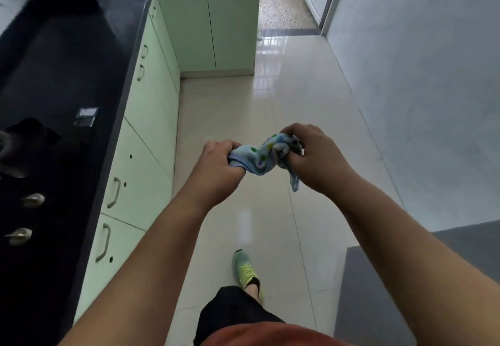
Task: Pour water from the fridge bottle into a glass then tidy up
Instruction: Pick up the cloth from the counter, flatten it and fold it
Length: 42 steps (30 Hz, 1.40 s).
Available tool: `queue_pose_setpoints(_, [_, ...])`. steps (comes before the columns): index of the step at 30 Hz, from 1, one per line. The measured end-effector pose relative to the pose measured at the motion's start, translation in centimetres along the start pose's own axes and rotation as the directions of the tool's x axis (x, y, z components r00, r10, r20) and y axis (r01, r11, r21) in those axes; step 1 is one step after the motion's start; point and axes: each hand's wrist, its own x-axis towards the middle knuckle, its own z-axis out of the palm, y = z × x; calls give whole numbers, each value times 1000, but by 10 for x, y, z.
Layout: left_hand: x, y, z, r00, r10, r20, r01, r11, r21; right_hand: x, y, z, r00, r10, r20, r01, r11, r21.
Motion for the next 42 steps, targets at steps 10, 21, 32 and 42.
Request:
queue_pose_setpoints(10, [174, 56, -23, 1000, 10, 3, -11, 992, 128, 162, 18, -37, 997, 48, -62, -43, 997, 66])
queue_pose_setpoints(21, [366, 69, -76, 973, -132, -190, 179, 950, 255, 419, 21, -45, 992, -112, 51, 102, 979, 175])
queue_pose_setpoints(32, [507, 70, -152, 839, -303, -451, 330, 944, -20, 647, -41, -38, 918, -280, 280, 266, 960, 87])
queue_pose_setpoints(42, [625, -7, -256, 729, -445, -519, 356, 895, -267, 811, -125, 48, 870, -327, 369, 356, 934, -11])
